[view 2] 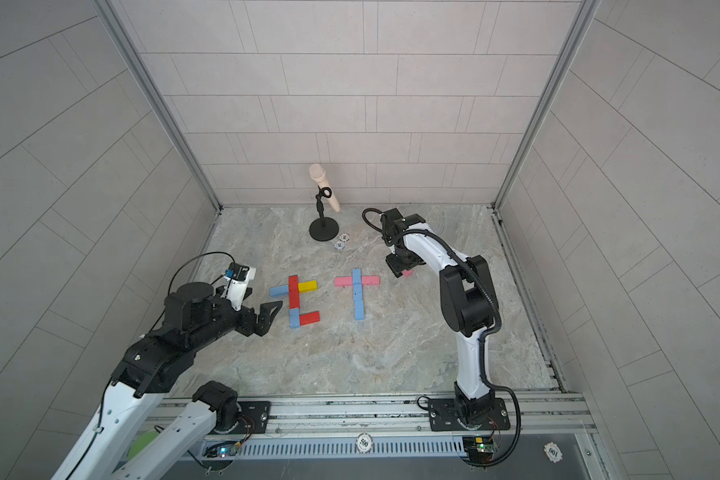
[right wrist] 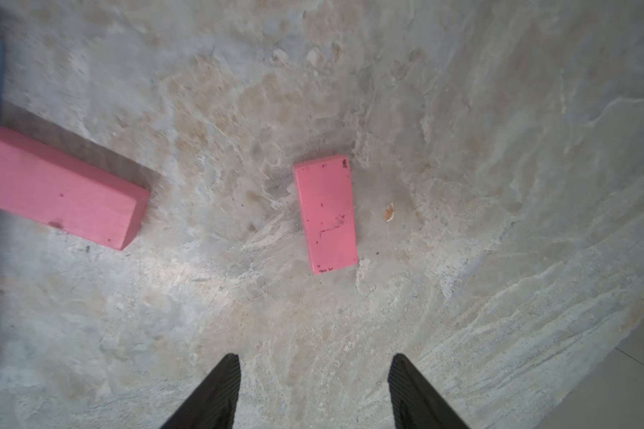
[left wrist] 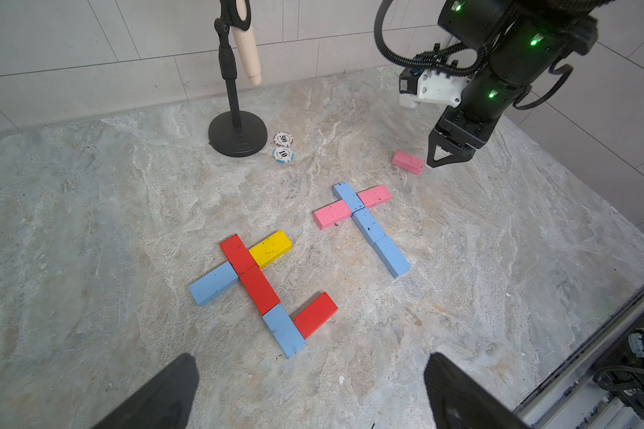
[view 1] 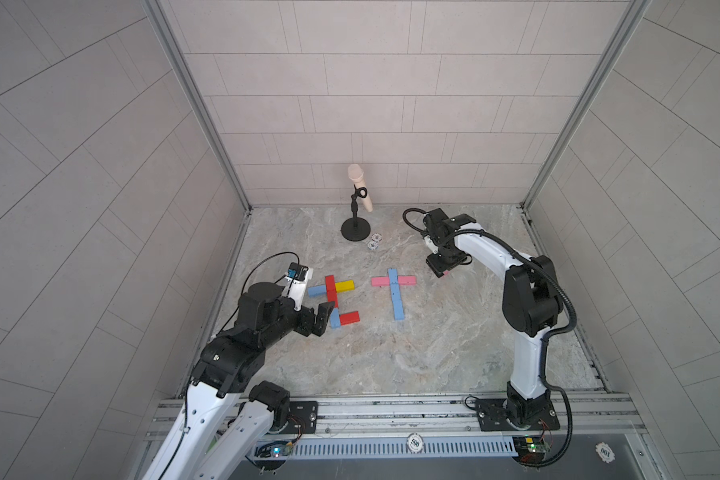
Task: Assemble the letter t with building blocks
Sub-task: Pick up the building block from the center of the board.
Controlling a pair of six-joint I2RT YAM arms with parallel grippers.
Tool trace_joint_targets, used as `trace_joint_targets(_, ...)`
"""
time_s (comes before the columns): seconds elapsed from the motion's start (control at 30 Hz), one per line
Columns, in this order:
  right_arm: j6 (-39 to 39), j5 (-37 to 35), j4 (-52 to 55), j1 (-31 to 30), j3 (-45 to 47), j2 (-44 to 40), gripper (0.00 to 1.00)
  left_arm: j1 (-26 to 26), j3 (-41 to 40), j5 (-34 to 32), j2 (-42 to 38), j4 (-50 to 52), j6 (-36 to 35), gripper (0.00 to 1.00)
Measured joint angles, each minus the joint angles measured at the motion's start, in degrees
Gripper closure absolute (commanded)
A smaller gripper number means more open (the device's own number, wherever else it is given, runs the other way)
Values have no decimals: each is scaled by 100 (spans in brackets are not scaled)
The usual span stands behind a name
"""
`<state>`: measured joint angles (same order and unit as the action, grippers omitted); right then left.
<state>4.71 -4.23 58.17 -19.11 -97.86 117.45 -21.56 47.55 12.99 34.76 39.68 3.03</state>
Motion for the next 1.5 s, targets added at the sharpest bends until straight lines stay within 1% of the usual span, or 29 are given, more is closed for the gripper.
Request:
trace_joint_targets(0.13, 245, 103, -11, 219, -304, 420, 38, 0, 0, -2, 33, 57, -2, 0)
trace_joint_targets(0.27, 385, 192, 4, 369, -616, 669, 39, 0, 0, -20, 57, 107, -4, 0)
trace_joint_targets(0.47, 431, 365, 13, 396, -1082, 994, 39, 0, 13, -28, 166, 122, -4, 0)
trace_joint_targets(1.03, 398, 533, 74, 391, -1296, 1449, 42, 0, 98, -48, 286, 138, -4, 0)
trace_joint_targets(1.1, 380, 533, 76, 402, -1300, 1467, 46, 0, 101, -48, 289, 140, -4, 0)
trace_joint_targets(1.3, 299, 586, 87, 420, -1303, 1502, 62, 0, 114, -46, 310, 140, -4, 0)
trace_joint_targets(1.37, 297, 623, 114, 428, -1303, 1502, 69, 0, 114, -46, 317, 140, -4, 0)
trace_joint_targets(1.5, 302, 654, 151, 439, -1314, 1502, 76, 0, 114, -46, 317, 140, -4, 0)
